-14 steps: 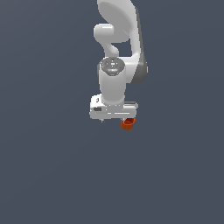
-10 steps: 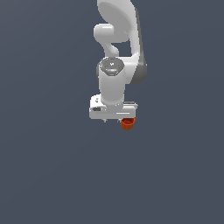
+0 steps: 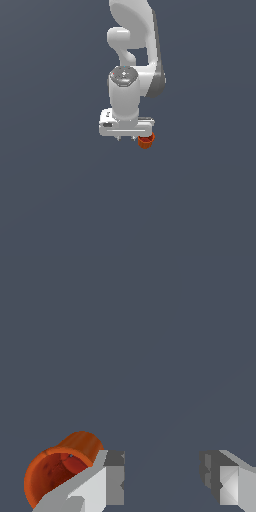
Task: Pick up the object and move it to a goal position.
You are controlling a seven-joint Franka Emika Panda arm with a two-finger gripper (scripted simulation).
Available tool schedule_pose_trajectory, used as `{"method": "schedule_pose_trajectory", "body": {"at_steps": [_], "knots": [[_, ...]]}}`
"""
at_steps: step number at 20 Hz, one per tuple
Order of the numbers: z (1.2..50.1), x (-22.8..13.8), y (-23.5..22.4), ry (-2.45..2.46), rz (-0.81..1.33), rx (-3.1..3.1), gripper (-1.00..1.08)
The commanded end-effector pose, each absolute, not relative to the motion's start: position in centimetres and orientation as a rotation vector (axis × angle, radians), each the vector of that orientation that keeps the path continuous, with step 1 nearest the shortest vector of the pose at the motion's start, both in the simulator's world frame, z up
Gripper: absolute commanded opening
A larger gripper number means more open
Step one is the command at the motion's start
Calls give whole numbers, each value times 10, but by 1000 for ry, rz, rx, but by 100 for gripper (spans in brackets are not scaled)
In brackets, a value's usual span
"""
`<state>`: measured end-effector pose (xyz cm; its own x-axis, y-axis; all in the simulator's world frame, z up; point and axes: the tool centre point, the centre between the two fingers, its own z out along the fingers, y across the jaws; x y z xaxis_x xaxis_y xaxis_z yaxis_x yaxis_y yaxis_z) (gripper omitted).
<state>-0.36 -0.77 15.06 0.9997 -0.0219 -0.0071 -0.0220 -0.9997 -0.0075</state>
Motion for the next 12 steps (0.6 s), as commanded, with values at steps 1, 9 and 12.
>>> {"method": "schedule_pose_trajectory", "body": {"at_steps": [1,9,12], "knots": [[149,-5,-6,42,2,-3136,28],[137,-15,4,103,-65,-3149,28],[131,-22,9,137,-104,-3153,28]]}}
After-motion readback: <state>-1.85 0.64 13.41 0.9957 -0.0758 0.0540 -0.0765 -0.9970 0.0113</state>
